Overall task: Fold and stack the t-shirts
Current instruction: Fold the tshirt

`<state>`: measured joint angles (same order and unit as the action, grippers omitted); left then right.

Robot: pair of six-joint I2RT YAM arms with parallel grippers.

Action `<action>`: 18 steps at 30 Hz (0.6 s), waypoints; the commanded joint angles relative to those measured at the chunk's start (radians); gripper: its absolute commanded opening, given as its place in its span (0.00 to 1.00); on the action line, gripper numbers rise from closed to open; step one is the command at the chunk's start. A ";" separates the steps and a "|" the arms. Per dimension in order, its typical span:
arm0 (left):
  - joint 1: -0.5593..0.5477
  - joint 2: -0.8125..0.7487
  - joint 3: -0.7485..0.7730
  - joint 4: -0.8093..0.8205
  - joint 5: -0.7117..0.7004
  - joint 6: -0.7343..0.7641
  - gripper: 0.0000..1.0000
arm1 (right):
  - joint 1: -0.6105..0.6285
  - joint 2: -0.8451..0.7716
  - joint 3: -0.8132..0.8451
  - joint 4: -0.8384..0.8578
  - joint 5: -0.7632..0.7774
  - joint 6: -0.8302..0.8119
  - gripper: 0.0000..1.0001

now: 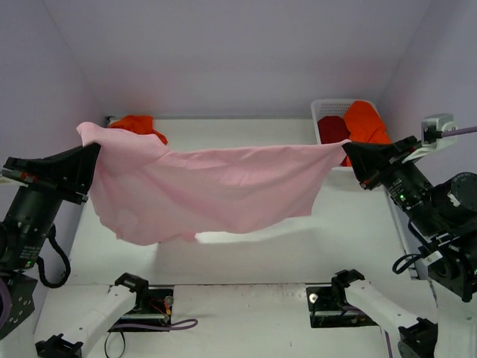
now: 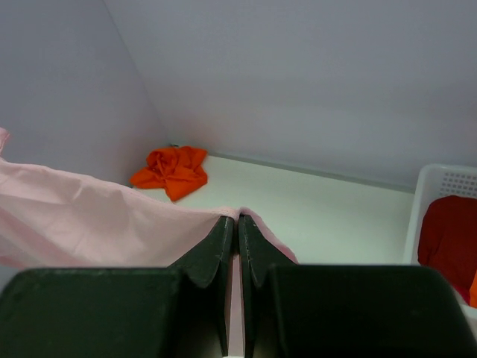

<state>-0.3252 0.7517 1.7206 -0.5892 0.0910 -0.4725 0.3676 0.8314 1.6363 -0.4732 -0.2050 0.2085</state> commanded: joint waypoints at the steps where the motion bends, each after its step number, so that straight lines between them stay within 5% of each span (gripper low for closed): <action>1: 0.003 0.005 0.033 0.005 0.055 -0.018 0.00 | -0.001 -0.020 0.026 0.070 -0.060 0.005 0.00; 12: 0.003 -0.069 0.111 -0.044 0.065 -0.029 0.00 | -0.029 -0.089 0.068 0.070 -0.086 0.014 0.00; 18: 0.003 -0.074 0.030 -0.047 0.056 -0.026 0.00 | -0.042 -0.104 -0.004 0.071 -0.074 0.011 0.00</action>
<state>-0.3252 0.6353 1.7912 -0.6735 0.1413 -0.4873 0.3340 0.7128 1.6642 -0.4778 -0.2729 0.2157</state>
